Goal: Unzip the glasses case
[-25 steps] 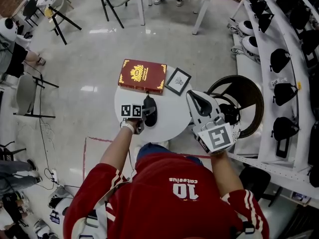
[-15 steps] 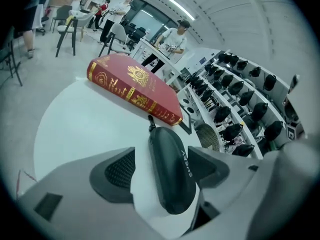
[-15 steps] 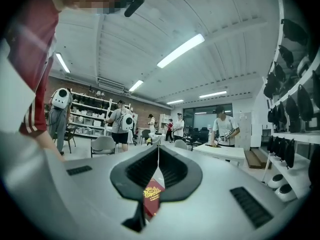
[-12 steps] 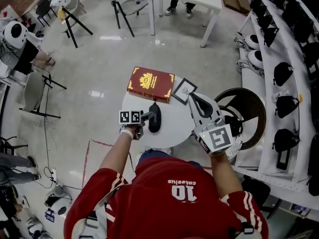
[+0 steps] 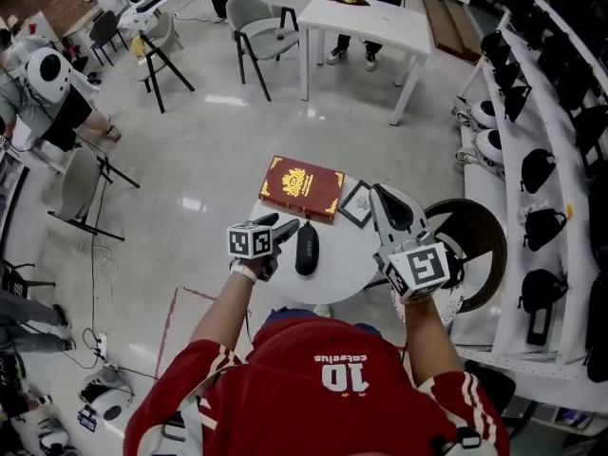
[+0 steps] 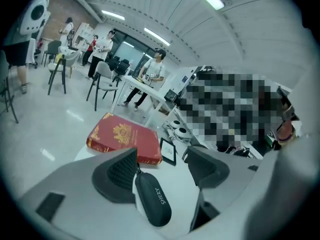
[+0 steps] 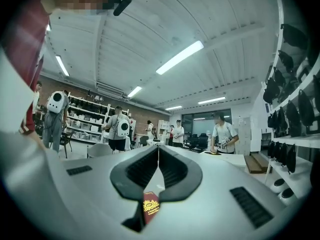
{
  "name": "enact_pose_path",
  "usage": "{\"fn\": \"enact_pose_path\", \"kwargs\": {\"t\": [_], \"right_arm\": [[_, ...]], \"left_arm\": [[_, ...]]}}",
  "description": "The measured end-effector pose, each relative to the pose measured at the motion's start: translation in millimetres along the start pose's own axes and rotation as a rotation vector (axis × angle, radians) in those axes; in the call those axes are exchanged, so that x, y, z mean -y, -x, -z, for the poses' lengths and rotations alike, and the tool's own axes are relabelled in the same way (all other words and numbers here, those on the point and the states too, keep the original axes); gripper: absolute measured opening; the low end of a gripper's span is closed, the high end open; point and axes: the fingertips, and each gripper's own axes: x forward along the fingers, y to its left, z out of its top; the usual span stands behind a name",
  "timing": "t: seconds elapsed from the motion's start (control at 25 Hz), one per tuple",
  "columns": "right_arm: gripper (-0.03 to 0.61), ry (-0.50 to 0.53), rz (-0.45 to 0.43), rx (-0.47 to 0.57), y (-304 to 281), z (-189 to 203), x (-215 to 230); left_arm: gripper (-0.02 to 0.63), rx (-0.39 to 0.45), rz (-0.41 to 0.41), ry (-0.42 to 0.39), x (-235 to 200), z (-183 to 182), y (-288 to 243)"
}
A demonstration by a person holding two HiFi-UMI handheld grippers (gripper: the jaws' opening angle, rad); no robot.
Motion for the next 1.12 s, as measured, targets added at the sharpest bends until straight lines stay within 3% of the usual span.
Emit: {"fn": "enact_pose_path", "kwargs": {"t": [0.28,0.68,0.88,1.12], "right_arm": [[0.017,-0.015,0.022,0.022,-7,-29,-10],[0.017,-0.033,0.098,0.064,-7,-63,-16],[0.017,-0.035,0.138,0.081,-3,-76,-17],[0.017,-0.034,0.182,0.089,5,-86,-13]], "left_arm": [[0.307,0.178,0.064,-0.128,51,-89,54],[0.273,0.400,0.129,-0.370,130,-195,135],[0.231,0.481,0.126,-0.473,155,-226,166],[0.173,0.543,0.069,-0.537,165,-241,188]]}}
